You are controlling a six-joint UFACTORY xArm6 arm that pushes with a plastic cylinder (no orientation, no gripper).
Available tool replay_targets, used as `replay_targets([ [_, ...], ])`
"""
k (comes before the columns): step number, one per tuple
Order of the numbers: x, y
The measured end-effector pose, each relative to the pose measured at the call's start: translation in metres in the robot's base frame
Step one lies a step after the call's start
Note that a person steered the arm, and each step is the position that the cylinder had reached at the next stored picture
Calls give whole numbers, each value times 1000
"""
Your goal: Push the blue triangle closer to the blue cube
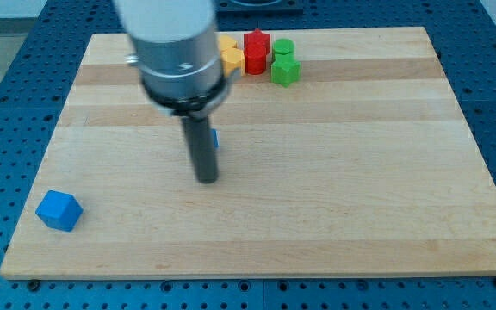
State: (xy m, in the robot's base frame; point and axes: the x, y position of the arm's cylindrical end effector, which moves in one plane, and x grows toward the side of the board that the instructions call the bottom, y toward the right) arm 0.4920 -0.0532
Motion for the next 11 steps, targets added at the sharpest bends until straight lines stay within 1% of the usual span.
replay_targets([
  [1, -31, 29],
  [2, -57, 33],
  [3, -63, 26],
  [7, -59, -16],
  [8, -53, -29],
  [9, -36, -45],
  [11, -32, -88],
])
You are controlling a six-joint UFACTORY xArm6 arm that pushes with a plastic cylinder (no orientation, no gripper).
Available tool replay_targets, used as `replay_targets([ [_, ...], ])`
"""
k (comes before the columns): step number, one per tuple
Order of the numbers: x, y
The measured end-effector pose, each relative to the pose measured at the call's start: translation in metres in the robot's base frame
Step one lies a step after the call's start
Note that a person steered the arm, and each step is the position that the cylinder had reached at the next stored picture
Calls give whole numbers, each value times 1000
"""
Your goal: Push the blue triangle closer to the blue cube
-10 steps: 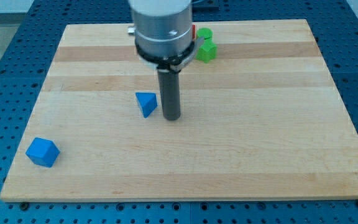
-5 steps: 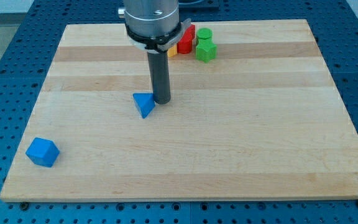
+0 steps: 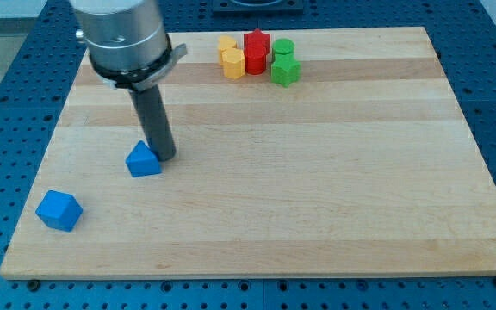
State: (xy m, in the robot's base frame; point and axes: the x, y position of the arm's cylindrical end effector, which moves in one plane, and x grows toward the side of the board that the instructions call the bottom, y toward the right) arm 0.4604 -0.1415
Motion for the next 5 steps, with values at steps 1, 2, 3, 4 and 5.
replay_targets([
  [1, 4, -21],
  [2, 13, -38],
  [3, 26, -47],
  [4, 39, -48],
  [5, 55, -48],
])
